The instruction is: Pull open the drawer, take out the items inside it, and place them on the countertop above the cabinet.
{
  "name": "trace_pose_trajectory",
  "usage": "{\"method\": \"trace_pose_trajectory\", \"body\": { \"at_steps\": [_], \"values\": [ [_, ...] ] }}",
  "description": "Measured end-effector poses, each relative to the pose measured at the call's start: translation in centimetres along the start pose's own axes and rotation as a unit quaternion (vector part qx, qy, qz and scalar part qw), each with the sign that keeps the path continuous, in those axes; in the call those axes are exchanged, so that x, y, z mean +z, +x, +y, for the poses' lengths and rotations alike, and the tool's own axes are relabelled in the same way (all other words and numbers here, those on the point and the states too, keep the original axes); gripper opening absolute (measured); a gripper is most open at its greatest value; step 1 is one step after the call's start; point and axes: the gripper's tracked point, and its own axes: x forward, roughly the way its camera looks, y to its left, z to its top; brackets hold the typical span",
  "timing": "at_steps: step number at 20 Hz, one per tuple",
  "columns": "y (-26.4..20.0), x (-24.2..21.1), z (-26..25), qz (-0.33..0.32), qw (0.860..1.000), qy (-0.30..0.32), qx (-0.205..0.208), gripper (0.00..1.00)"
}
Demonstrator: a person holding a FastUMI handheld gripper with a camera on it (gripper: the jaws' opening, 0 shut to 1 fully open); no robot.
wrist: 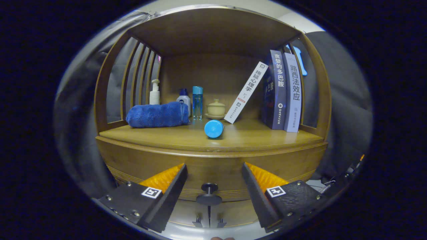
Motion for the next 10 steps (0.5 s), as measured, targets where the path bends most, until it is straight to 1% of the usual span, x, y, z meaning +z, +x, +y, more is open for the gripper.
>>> {"method": "trace_pose_trajectory", "body": {
  "at_steps": [4, 7, 10],
  "values": [
    [-0.8, 0.8, -0.5, 0.001, 1.0, 0.006, -0.016, 0.99],
    [-2.7, 1.7, -0.7, -0.002, 1.0, 0.008, -0.009, 0.99],
    [-5.8, 4.2, -1.4, -0.025, 1.0, 0.016, 0.002, 0.99]
  ]
}}
